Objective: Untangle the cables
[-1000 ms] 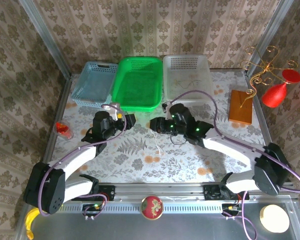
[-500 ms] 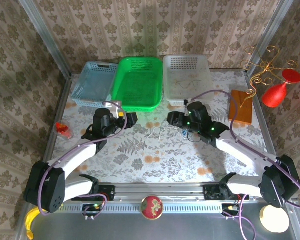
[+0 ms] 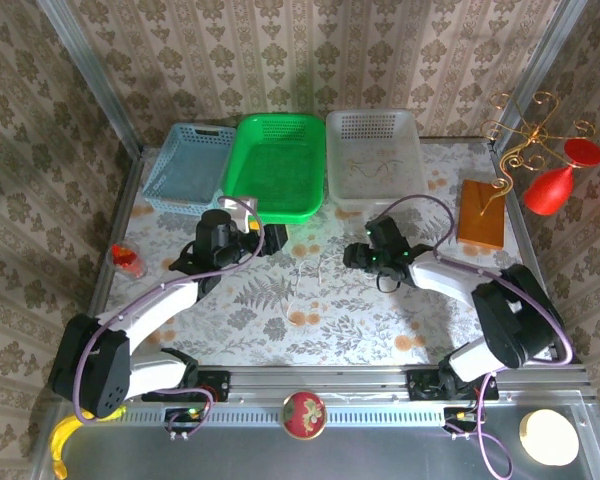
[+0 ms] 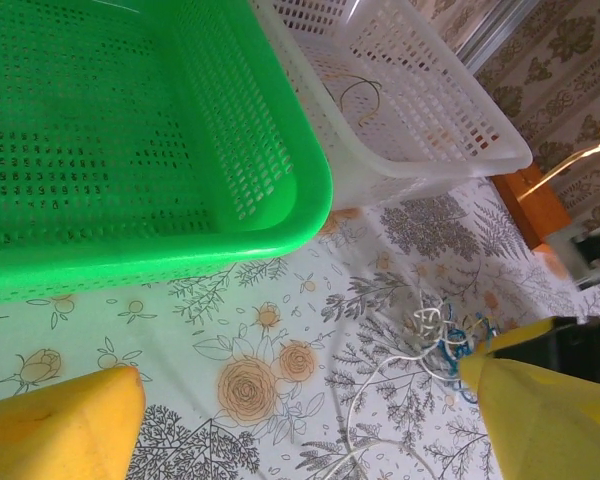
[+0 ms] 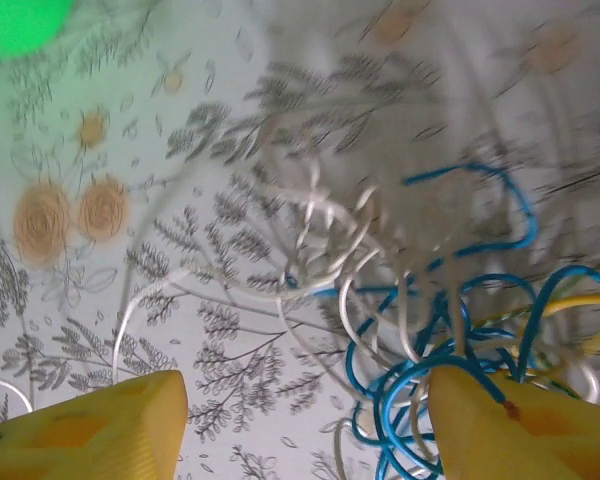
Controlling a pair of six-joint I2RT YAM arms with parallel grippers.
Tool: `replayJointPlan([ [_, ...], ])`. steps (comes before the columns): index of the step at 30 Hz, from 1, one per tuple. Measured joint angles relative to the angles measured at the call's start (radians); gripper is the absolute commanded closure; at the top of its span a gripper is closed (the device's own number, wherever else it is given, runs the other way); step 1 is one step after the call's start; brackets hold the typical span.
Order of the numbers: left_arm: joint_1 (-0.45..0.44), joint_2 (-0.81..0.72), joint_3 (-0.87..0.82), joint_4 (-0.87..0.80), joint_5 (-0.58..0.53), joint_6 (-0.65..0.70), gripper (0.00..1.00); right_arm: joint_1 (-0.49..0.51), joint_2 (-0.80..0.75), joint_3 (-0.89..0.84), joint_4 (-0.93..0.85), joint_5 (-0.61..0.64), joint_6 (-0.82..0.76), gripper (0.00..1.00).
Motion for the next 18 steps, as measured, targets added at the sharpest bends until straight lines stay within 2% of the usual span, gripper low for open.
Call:
replayJointPlan([
  [4, -0.007, 0.012, 0.001, 0.0, 0.0, 0.0, 0.12, 0.114, 0.067, 0.049, 0.041, -0.056, 0.026, 0.35],
  [8, -0.009, 0.019, 0.001, -0.004, 0.0, 0.0, 0.12, 0.174, 0.06, 0.097, 0.077, -0.104, 0.045, 0.35],
  [13, -0.009, 0.028, 0.001, -0.009, 0.0, 0.0, 0.11, 0.134, -0.043, 0.102, 0.054, -0.101, 0.047, 0.35],
  [18, -0.022, 0.053, 0.001, -0.012, 0.001, 0.004, 0.11, 0.08, -0.167, 0.069, 0.026, -0.073, 0.04, 0.42],
])
